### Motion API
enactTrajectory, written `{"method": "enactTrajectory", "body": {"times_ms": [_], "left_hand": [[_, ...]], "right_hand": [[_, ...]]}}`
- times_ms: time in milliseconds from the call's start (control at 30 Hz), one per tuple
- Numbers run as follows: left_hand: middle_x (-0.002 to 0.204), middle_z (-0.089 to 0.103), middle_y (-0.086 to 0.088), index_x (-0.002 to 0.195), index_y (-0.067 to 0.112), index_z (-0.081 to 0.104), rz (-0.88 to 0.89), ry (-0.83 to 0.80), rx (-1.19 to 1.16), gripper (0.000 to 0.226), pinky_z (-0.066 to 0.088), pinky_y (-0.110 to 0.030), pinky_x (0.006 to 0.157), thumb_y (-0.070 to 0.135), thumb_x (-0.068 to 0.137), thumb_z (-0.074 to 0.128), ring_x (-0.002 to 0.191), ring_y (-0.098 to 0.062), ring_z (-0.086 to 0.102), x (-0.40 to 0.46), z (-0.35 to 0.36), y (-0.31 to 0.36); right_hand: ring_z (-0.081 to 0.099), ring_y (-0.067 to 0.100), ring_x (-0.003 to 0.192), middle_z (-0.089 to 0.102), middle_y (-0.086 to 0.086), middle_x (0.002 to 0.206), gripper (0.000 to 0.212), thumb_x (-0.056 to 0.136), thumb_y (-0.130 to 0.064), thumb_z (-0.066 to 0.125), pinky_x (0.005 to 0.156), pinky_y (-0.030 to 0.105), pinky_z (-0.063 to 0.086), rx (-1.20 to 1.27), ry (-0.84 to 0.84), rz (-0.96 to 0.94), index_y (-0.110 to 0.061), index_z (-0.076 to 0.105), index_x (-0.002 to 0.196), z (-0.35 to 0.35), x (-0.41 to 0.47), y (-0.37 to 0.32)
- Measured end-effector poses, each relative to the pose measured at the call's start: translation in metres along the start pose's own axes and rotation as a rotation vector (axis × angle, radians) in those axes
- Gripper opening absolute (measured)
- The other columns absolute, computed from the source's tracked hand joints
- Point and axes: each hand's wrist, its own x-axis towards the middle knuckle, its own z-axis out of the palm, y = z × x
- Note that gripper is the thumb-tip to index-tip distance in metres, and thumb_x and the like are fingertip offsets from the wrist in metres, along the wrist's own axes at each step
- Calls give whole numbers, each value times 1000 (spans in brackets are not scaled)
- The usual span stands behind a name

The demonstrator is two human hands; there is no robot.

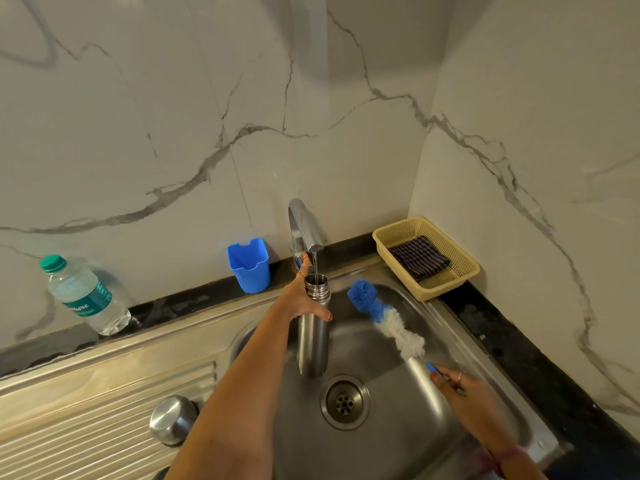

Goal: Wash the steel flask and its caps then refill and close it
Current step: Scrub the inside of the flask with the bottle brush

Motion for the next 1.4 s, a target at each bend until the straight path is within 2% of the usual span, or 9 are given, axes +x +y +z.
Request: {"method": "enactTrajectory", "body": {"times_ms": [133, 200, 333, 467, 567, 900, 1067, 1233, 1400], "left_hand": [[150, 44, -9, 157, 27, -14, 1, 1, 8, 148, 33, -50, 116, 8, 56, 94, 140, -32, 41, -1, 0, 0], [150, 46, -9, 156, 28, -14, 7, 9, 15, 149, 33, -50, 116, 7, 57, 94, 139, -32, 41, -1, 0, 0], [151, 43, -9, 156, 28, -16, 14, 13, 19, 146, 31, -47, 117, 7, 60, 92, 141, -32, 39, -2, 2, 0], [151, 44, -9, 156, 27, -16, 16, 31, 19, 148, 31, -46, 117, 8, 59, 93, 141, -32, 39, -1, 4, -1], [152, 43, -10, 156, 27, -17, 19, 29, 9, 147, 30, -46, 117, 8, 59, 93, 142, -33, 38, 0, 5, 0], [150, 46, -10, 156, 27, -17, 45, 22, 31, 151, 29, -46, 118, 9, 56, 95, 141, -32, 40, 0, 2, -4], [149, 47, -10, 156, 26, -19, 61, 19, 47, 150, 29, -45, 118, 9, 59, 94, 140, -32, 40, -1, 1, -3], [138, 56, -7, 157, 27, -14, 101, 39, 48, 147, 38, -44, 113, 9, 58, 94, 130, -28, 51, -2, 4, -7], [134, 57, 1, 158, 29, -4, 150, 117, -6, 147, 40, -42, 111, 12, 52, 96, 126, -20, 52, -7, 11, -25]], "right_hand": [[52, 9, 60, 54, -11, 60, 26, 89, -36, 62, 58, 18, 37, 67, 149, -17, -39, 49, 67, 6, -3, -4], [51, 7, 60, 53, -10, 60, 27, 92, -28, 61, 56, 14, 34, 14, 84, -14, -37, 50, 69, 5, -3, -1], [52, 3, 64, 55, -11, 66, 7, 95, -28, 56, 55, 10, 34, -67, 0, -3, -32, 62, 93, 0, 0, 4], [53, 1, 65, 56, -13, 71, 10, 96, -31, 54, 52, 9, 38, -65, -27, 0, -33, 62, 102, -5, -1, 2], [54, 1, 63, 57, -12, 70, 21, 95, -32, 55, 51, 8, 37, -39, -21, 23, -23, 67, 108, -8, -1, 2], [59, 1, 66, 60, -15, 76, 24, 94, -25, 57, 57, 4, 42, 13, -24, 6, -18, 67, 114, -9, -2, 1], [57, 5, 66, 60, -11, 76, 23, 94, -23, 57, 52, 5, 41, 25, -37, 19, -14, 66, 113, -11, -1, -2], [56, 0, 66, 58, -14, 77, 20, 95, -29, 54, 56, 9, 39, -21, -69, -35, -30, 62, 113, -18, -3, -8], [60, 11, 88, 63, -5, 97, 14, 95, -31, 53, 72, 20, 45, 5, -102, -61, -37, 59, 106, -32, 3, -13]]}}
